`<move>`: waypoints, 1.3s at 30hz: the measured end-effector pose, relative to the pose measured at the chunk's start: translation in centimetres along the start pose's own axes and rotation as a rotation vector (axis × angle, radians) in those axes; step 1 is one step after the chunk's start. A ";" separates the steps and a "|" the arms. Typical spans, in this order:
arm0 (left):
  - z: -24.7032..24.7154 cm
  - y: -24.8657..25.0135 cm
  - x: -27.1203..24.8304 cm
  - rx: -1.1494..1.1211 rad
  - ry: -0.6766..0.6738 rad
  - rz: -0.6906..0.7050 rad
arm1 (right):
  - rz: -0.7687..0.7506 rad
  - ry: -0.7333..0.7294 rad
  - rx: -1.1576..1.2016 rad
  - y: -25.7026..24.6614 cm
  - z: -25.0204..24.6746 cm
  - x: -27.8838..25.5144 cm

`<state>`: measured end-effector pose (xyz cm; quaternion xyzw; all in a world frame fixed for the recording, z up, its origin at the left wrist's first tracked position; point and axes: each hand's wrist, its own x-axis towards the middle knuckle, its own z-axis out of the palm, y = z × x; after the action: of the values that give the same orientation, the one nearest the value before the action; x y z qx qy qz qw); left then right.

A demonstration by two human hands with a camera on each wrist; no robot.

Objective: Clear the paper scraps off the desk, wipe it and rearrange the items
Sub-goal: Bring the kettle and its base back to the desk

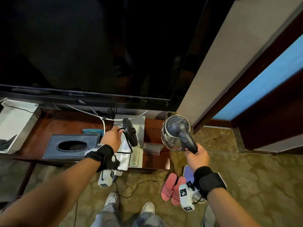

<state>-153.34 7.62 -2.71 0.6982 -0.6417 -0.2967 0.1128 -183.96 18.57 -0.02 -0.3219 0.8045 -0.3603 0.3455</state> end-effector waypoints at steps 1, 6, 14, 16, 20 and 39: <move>-0.3 0.2 -0.5 -0.024 0.025 0.000 | 0.000 -0.003 -0.003 0.0 -0.3 -0.2; -2.0 1.8 -2.4 -0.070 0.095 0.031 | -0.061 -0.051 -0.032 -1.0 -2.1 -0.9; -6.0 3.3 -4.4 -0.070 0.144 0.080 | -0.151 -0.111 -0.112 -2.9 -4.8 -3.4; -7.0 3.2 -4.8 -0.059 0.151 0.084 | -0.178 -0.119 -0.119 -3.7 -4.8 -4.2; -9.2 2.3 -5.7 -0.066 0.173 0.085 | -0.227 -0.102 -0.138 -6.0 -3.8 -5.9; -30.7 -21.5 -20.6 0.038 0.387 -0.094 | -0.511 -0.395 -0.135 -19.5 20.0 -25.0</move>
<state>-118.41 23.82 15.79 0.7734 -0.5801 -0.1500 0.2069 -149.08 20.24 13.68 -0.5990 0.6374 -0.3117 0.3712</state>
